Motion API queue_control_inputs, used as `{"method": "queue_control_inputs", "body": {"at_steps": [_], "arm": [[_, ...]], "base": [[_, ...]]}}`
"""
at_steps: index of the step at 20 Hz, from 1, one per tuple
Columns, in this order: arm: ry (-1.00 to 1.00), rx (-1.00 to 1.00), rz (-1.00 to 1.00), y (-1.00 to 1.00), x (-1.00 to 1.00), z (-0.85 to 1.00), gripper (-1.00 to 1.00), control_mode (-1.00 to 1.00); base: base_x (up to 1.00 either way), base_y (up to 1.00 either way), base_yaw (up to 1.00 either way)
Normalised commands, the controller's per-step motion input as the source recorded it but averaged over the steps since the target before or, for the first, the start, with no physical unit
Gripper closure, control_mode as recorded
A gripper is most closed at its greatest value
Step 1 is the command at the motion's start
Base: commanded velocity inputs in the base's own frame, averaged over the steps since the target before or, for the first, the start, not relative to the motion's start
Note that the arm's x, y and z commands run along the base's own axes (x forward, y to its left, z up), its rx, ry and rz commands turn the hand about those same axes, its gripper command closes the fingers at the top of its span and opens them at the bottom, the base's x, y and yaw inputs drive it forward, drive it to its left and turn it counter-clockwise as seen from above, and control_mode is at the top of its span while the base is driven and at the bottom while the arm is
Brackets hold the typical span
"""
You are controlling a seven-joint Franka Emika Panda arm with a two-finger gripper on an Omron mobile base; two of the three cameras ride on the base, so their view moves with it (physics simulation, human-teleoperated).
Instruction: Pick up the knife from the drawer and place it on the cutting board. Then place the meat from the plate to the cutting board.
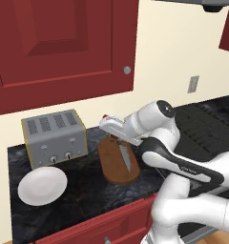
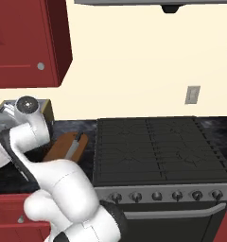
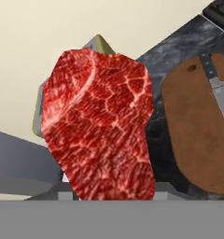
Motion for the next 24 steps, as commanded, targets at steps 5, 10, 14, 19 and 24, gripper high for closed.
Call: {"method": "queue_control_inputs", "body": {"at_steps": [5, 10, 14, 19, 24], "arm": [[0.17, -0.10, -0.14, -0.38, -0.13, 0.13, 1.00, -1.00], [0.00, -0.04, 0.00, -0.51, -0.72, -0.19, 1.00, -1.00], [0.00, -0.06, 0.00, -0.31, -0.42, -0.17, 1.00, -1.00], [0.01, -0.13, 0.03, -0.06, 0.06, -0.23, 1.00, -1.00], [0.00, -0.14, 0.04, -0.01, 0.34, -0.21, 1.00, -1.00]], "base": [[0.00, 0.00, 0.00], [0.00, 0.00, 0.00], [0.00, 0.00, 0.00], [0.00, 0.00, 0.00], [0.00, 0.00, 0.00]]}}
